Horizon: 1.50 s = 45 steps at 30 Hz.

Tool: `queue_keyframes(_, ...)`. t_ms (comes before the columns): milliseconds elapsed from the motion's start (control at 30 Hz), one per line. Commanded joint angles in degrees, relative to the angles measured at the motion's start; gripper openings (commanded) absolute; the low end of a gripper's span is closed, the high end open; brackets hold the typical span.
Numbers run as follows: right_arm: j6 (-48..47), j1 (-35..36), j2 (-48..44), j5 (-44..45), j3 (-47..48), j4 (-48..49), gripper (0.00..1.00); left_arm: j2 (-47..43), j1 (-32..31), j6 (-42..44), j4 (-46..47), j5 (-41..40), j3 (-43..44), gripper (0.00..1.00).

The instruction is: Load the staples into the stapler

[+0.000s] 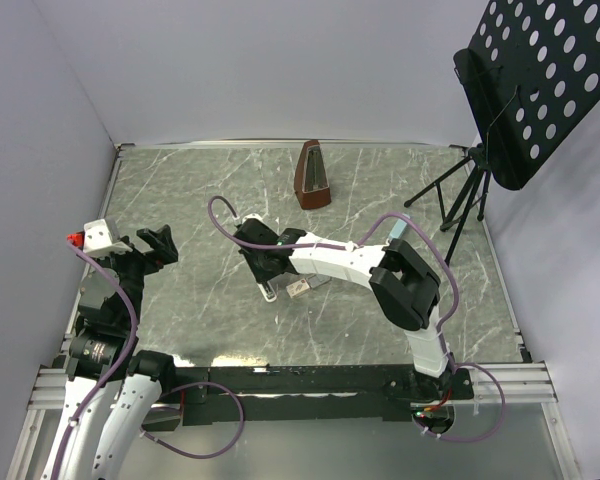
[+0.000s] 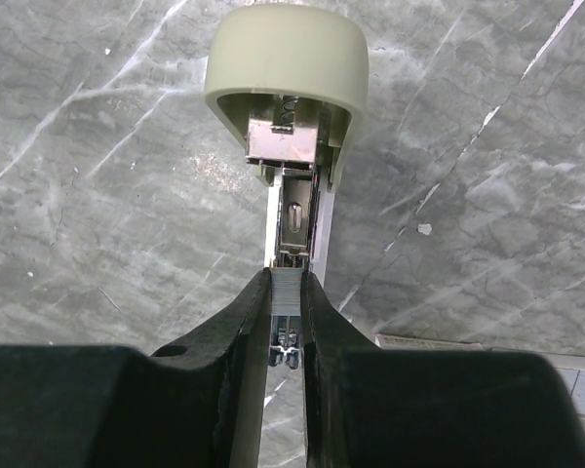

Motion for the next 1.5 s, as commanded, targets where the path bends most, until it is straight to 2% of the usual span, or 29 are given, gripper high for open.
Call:
queue_keyframes(0,-0.4,0.3,-0.2,-0.2,1.0,-0.5,0.1,-0.1,0.3,-0.2,1.9,0.4,0.0,0.99)
queue_keyframes(1167,0.3,0.2,2.4,-0.9,1.5,-1.1,0.09,-0.2,0.3,0.0,1.7,0.5,-0.1,1.0)
queue_keyframes(1467,-0.1,0.3,0.1,-0.4,1.1,-0.7,0.09,-0.1,0.3,0.0,1.8,0.6,-0.1,0.99)
